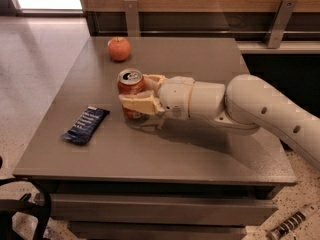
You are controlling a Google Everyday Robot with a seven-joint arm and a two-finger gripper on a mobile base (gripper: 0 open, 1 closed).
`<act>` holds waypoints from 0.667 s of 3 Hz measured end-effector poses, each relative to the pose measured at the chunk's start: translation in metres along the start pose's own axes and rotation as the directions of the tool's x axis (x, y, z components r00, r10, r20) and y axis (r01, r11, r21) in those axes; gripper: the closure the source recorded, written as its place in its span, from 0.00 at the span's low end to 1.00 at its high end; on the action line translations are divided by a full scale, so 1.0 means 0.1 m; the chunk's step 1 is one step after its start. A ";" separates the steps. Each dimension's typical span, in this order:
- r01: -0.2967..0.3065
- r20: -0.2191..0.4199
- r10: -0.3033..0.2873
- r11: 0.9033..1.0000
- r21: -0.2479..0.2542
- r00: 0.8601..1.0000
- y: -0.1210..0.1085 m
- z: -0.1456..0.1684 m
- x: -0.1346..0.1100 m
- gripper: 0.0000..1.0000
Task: Move coke can near rxbar blueberry
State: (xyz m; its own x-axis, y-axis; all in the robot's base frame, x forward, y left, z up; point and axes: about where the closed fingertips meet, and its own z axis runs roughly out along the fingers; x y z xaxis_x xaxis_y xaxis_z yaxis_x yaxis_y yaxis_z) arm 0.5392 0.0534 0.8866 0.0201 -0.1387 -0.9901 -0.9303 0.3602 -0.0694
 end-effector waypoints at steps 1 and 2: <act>-0.023 0.000 0.023 0.999 -0.043 1.000 0.13 0.08 0.12 0.98; -0.020 0.000 0.020 0.999 -0.044 1.000 0.13 0.09 0.10 0.75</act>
Offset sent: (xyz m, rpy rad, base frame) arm -0.0074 0.0085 -0.0114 0.0069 0.0228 0.0333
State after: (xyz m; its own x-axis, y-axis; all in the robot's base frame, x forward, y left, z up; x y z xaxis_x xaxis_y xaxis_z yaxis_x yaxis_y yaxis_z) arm 0.5303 0.0651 0.8746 0.0013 -0.1313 -0.9913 -0.9456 0.3223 -0.0440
